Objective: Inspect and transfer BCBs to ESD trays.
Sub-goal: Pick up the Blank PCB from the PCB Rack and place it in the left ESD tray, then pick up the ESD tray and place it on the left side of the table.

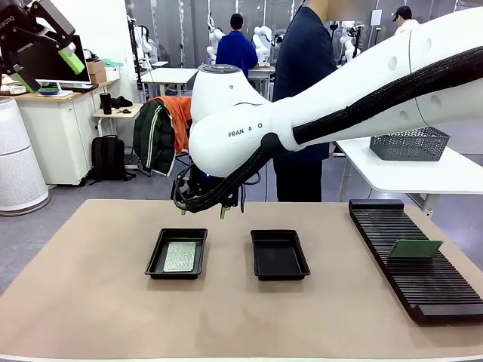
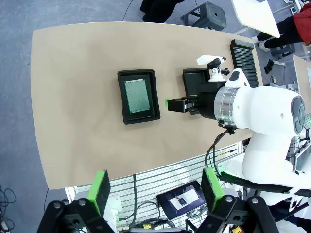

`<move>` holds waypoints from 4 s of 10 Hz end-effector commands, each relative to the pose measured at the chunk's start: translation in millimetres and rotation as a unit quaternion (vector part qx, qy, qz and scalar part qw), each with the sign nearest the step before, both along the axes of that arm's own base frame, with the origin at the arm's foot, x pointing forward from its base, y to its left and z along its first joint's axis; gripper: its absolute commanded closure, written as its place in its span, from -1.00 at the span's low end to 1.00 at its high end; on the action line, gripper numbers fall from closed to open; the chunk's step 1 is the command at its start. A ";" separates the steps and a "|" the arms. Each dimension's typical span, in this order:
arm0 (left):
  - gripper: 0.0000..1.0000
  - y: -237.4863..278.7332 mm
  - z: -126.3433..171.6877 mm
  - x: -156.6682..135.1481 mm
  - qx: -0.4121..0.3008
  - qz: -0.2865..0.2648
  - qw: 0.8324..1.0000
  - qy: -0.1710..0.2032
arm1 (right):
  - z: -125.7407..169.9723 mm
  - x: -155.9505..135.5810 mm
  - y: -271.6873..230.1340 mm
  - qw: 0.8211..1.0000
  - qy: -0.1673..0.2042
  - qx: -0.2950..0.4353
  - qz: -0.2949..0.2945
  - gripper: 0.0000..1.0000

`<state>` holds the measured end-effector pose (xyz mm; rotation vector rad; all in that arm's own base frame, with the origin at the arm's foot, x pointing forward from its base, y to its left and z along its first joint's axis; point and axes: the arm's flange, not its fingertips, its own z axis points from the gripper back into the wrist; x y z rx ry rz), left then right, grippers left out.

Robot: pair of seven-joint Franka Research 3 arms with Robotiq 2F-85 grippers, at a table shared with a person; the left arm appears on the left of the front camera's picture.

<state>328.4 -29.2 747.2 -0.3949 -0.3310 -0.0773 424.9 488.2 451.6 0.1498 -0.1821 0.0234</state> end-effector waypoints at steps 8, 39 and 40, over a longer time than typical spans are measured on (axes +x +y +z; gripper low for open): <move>-1.00 0.3 -0.9 0.4 0.002 0.002 1.000 0.000 | -1.5 -0.7 -1.0 1.000 -0.006 0.000 -0.001 -1.00; -1.00 -128.2 -419.5 167.0 0.173 0.015 0.981 0.090 | 62.1 0.4 -146.9 0.968 0.077 0.217 -0.098 -0.99; -1.00 -127.0 -424.1 170.6 0.178 0.014 0.980 0.092 | 62.1 0.4 -146.9 0.968 0.077 0.217 -0.098 -0.99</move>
